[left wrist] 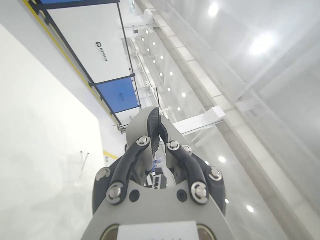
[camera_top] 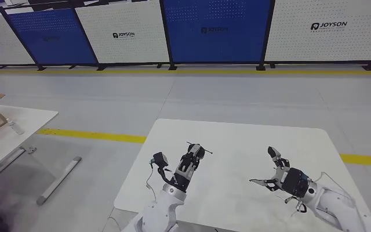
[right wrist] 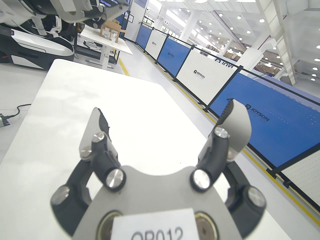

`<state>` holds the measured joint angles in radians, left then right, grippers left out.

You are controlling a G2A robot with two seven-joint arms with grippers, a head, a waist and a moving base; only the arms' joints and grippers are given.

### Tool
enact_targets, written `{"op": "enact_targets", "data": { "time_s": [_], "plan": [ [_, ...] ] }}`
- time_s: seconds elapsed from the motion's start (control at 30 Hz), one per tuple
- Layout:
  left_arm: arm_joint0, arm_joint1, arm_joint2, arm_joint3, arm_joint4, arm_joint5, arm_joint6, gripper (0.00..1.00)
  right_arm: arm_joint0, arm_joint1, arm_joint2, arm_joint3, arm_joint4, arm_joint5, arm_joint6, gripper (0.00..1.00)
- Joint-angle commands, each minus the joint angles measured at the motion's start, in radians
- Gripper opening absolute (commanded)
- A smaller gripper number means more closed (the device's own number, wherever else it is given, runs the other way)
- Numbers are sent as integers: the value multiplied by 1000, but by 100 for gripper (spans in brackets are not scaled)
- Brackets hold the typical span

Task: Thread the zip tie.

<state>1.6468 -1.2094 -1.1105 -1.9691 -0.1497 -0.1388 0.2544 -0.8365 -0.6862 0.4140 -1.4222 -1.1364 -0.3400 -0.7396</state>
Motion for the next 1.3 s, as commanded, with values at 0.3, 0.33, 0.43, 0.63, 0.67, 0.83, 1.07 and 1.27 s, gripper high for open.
{"op": "enact_targets", "data": {
  "time_s": [0.3, 0.33, 0.43, 0.63, 0.67, 0.83, 1.07, 1.27],
  "plan": [
    [-3, -3, 37, 126, 225, 59, 4, 0, 0, 0, 0, 0, 0, 0, 0, 100],
    [-5, -3, 43, 140, 252, 72, -1, 0, 0, 0, 0, 0, 0, 0, 0, 100],
    [-9, -5, 48, 152, 283, 75, 10, 0, 0, 0, 0, 0, 0, 0, 0, 100],
    [-9, -5, 48, 152, 283, 75, 10, 0, 0, 0, 0, 0, 0, 0, 0, 100],
    [-9, -5, 48, 152, 283, 75, 10, 0, 0, 0, 0, 0, 0, 0, 0, 100],
    [-19, -4, 66, 187, 357, 106, -19, 0, 0, 0, 0, 0, 0, 0, 0, 100],
    [-33, -7, 95, 220, 483, 98, 6, 0, 0, 0, 0, 0, 0, 0, 0, 100],
    [-33, -7, 95, 220, 483, 98, 6, 0, 0, 0, 0, 0, 0, 0, 0, 100]
  ]
}}
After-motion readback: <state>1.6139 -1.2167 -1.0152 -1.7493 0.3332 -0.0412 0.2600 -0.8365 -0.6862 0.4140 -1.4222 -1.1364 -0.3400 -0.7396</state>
